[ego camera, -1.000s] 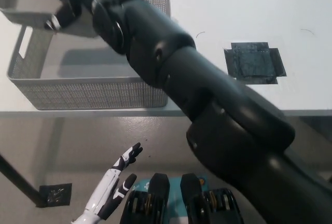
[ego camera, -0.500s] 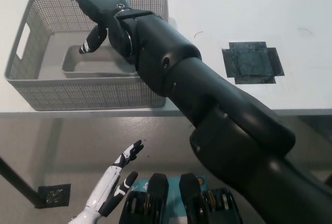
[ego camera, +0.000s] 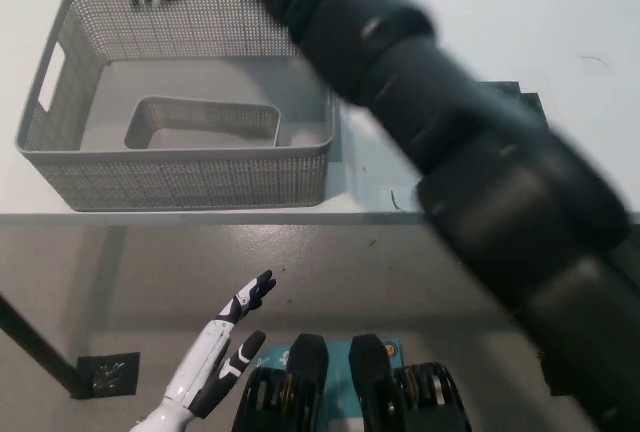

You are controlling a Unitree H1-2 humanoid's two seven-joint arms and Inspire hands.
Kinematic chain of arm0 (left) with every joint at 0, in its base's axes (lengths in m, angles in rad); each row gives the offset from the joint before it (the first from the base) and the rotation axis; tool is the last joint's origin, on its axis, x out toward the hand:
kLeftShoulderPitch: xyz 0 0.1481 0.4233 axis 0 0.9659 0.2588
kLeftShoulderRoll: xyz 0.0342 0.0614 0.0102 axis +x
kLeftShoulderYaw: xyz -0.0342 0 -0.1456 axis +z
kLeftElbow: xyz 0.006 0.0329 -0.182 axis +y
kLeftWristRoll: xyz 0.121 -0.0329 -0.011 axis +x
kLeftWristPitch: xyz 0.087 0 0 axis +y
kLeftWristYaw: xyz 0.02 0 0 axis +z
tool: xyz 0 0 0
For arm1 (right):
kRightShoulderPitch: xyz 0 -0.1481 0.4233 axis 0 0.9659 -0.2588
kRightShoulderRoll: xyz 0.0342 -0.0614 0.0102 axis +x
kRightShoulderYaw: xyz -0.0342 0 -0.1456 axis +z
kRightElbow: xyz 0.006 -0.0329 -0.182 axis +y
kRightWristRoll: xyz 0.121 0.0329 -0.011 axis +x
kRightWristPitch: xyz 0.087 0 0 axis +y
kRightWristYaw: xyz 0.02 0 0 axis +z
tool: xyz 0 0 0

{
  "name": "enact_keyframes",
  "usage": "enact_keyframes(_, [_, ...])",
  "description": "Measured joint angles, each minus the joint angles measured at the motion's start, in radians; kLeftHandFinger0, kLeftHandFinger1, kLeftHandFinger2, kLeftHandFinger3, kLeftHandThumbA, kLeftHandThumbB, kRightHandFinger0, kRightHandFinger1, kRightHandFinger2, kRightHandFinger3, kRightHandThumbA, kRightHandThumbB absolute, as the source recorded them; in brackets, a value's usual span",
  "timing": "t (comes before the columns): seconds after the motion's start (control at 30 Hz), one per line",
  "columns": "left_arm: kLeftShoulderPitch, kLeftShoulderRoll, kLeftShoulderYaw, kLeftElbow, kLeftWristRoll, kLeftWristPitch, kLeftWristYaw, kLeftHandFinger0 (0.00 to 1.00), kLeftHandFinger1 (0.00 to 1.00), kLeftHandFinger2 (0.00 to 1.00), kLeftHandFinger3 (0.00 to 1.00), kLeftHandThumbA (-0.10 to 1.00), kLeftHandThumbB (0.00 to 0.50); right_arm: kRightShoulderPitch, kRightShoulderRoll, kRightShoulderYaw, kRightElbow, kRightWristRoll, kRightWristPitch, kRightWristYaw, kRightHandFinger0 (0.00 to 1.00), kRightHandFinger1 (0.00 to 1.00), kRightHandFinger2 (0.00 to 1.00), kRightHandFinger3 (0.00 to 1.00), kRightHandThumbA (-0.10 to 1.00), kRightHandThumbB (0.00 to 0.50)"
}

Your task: Use the right hand to pick up a small rectangular container and put it into a bigger container on the left side

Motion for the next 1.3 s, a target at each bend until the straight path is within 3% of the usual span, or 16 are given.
enact_keyframes(0.37, [0.000, 0.000, 0.000, 0.012, -0.003, 0.000, 0.000, 1.00, 1.00, 1.00, 1.00, 1.00, 0.268, 0.150, -0.179, -0.084, -0.401, 0.029, -0.003, 0.032, 1.00, 1.00, 1.00, 1.00, 1.00, 0.402])
enact_keyframes(0.47, [0.000, 0.000, 0.000, 0.018, -0.002, 0.000, 0.001, 1.00, 1.00, 1.00, 1.00, 1.00, 0.288, 0.259, -0.204, -0.097, -0.511, 0.031, 0.001, 0.042, 1.00, 1.00, 1.00, 1.00, 1.00, 0.361])
enact_keyframes(0.5, [0.000, 0.000, 0.000, 0.020, -0.002, 0.000, 0.000, 1.00, 1.00, 1.00, 1.00, 1.00, 0.283, 0.288, -0.209, -0.099, -0.537, 0.033, 0.003, 0.044, 1.00, 1.00, 1.00, 1.00, 1.00, 0.294])
enact_keyframes(0.57, [0.000, 0.000, 0.000, 0.023, -0.002, 0.000, 0.000, 1.00, 1.00, 1.00, 1.00, 1.00, 0.277, 0.356, -0.220, -0.105, -0.592, 0.036, 0.008, 0.047, 1.00, 1.00, 1.00, 1.00, 1.00, 0.275])
enact_keyframes(0.7, [0.000, -0.001, 0.000, 0.030, -0.002, 0.001, 0.001, 1.00, 1.00, 1.00, 1.00, 1.00, 0.261, 0.547, -0.243, -0.113, -0.726, 0.039, 0.015, 0.053, 1.00, 1.00, 1.00, 1.00, 1.00, 0.278])
enact_keyframes(0.73, [0.000, -0.001, 0.000, 0.031, -0.003, 0.001, 0.001, 1.00, 1.00, 1.00, 1.00, 1.00, 0.261, 0.598, -0.248, -0.114, -0.761, 0.039, 0.016, 0.054, 1.00, 1.00, 1.00, 1.00, 1.00, 0.346])
enact_keyframes(0.87, [0.000, -0.001, 0.000, 0.034, -0.003, 0.001, 0.001, 1.00, 1.00, 1.00, 1.00, 1.00, 0.264, 0.798, -0.263, -0.114, -0.882, 0.041, 0.020, 0.055, 1.00, 1.00, 1.00, 1.00, 1.00, 0.379])
enact_keyframes(0.9, [0.000, -0.001, 0.000, 0.035, -0.003, 0.001, 0.001, 1.00, 1.00, 1.00, 1.00, 1.00, 0.263, 0.856, -0.264, -0.114, -0.915, 0.041, 0.020, 0.055, 1.00, 1.00, 1.00, 1.00, 1.00, 0.370])
enact_keyframes(0.93, [0.000, -0.001, 0.000, 0.035, -0.003, 0.001, 0.001, 1.00, 1.00, 1.00, 1.00, 1.00, 0.256, 0.914, -0.265, -0.114, -0.948, 0.041, 0.020, 0.055, 1.00, 1.00, 1.00, 1.00, 1.00, 0.289])
enact_keyframes(0.97, [0.000, -0.001, 0.000, 0.036, -0.003, 0.002, 0.001, 1.00, 1.00, 1.00, 1.00, 1.00, 0.257, 0.963, -0.265, -0.114, -0.972, 0.041, 0.020, 0.055, 1.00, 1.00, 1.00, 1.00, 1.00, 0.245])
enact_keyframes(1.03, [0.000, -0.001, 0.000, 0.036, -0.003, 0.002, 0.001, 1.00, 1.00, 1.00, 1.00, 1.00, 0.256, 1.040, -0.265, -0.114, -1.018, 0.041, 0.020, 0.055, 1.00, 1.00, 1.00, 1.00, 1.00, 0.206])
enact_keyframes(1.17, [0.000, -0.001, 0.000, 0.037, -0.003, 0.006, 0.001, 1.00, 1.00, 1.00, 1.00, 1.00, 0.250, 1.281, -0.264, -0.113, -1.164, 0.042, 0.018, 0.055, 1.00, 1.00, 1.00, 1.00, 1.00, 0.239])
enact_keyframes(1.2, [0.000, -0.001, 0.000, 0.037, -0.003, 0.006, 0.001, 1.00, 1.00, 1.00, 1.00, 1.00, 0.251, 1.306, -0.264, -0.113, -1.186, 0.042, 0.018, 0.055, 1.00, 1.00, 1.00, 1.00, 1.00, 0.212])
enact_keyframes(1.23, [0.000, -0.001, 0.000, 0.037, -0.003, 0.006, 0.001, 1.00, 1.00, 1.00, 1.00, 1.00, 0.251, 1.325, -0.264, -0.113, -1.200, 0.042, 0.018, 0.054, 1.00, 1.00, 1.00, 1.00, 1.00, 0.153])
enact_keyframes(1.27, [0.000, -0.001, 0.000, 0.038, -0.003, 0.007, 0.001, 1.00, 1.00, 1.00, 1.00, 1.00, 0.251, 1.390, -0.263, -0.111, -1.243, 0.042, 0.015, 0.054, 1.00, 1.00, 1.00, 1.00, 1.00, 0.053])
enact_keyframes(1.3, [0.000, -0.001, 0.000, 0.038, -0.003, 0.007, 0.001, 1.00, 1.00, 1.00, 1.00, 1.00, 0.251, 1.422, -0.262, -0.109, -1.261, 0.042, 0.013, 0.054, 1.00, 1.00, 1.00, 1.00, 1.00, 0.076])
